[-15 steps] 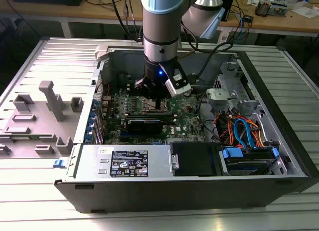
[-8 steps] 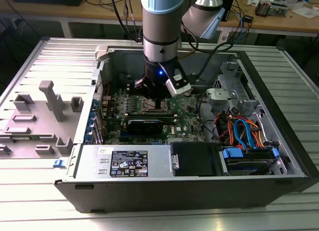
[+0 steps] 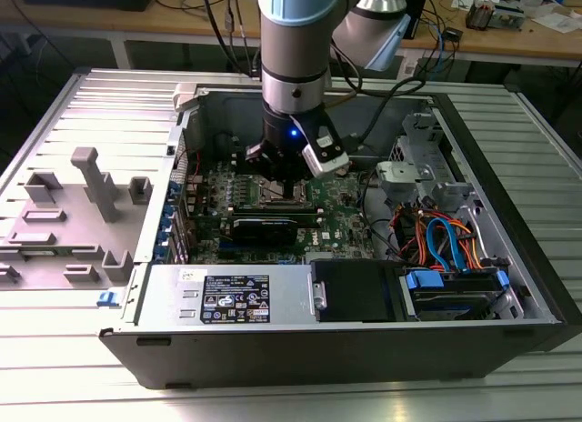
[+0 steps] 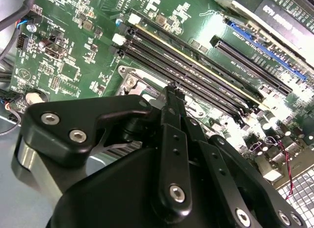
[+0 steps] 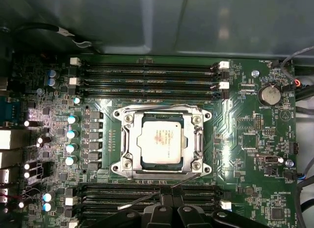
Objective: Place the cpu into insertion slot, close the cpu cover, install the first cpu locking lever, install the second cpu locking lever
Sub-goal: 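Install the second cpu locking lever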
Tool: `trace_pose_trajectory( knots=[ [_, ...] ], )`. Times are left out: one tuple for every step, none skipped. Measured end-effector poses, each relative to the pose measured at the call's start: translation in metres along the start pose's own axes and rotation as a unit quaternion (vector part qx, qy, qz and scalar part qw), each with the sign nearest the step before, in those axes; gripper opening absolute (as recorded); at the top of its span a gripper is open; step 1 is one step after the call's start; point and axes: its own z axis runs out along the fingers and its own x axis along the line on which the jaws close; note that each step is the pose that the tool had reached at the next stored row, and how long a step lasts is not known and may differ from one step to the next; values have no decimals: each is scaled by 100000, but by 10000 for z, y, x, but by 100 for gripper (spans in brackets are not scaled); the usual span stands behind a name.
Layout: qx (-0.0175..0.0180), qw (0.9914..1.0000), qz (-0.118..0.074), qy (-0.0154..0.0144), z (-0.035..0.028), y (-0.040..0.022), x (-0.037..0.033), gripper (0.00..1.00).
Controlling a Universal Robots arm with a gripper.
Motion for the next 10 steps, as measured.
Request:
trace_pose_trajectory(
  knots=[
    [-8, 99999, 22, 526, 2, 0, -9, 11],
    [-20, 99995, 34, 972, 7, -1, -18, 11],
    [-37, 99983, 69, 1831, 16, -1, -58, 11],
    [-60, 99963, 88, 2700, 20, -2, -84, 11],
    [-54, 99961, 93, 2798, 22, -2, -83, 11],
    [-57, 99960, 99, 2816, 26, -2, -83, 11],
    [-51, 99960, 101, 2838, 27, -3, -83, 11],
    [-62, 99958, 97, 2887, 32, -4, -84, 11],
    [-126, 99957, 81, 2920, 34, -10, -83, 11],
    [-211, 99953, 83, 3054, 38, -15, -82, 11]
  ],
)
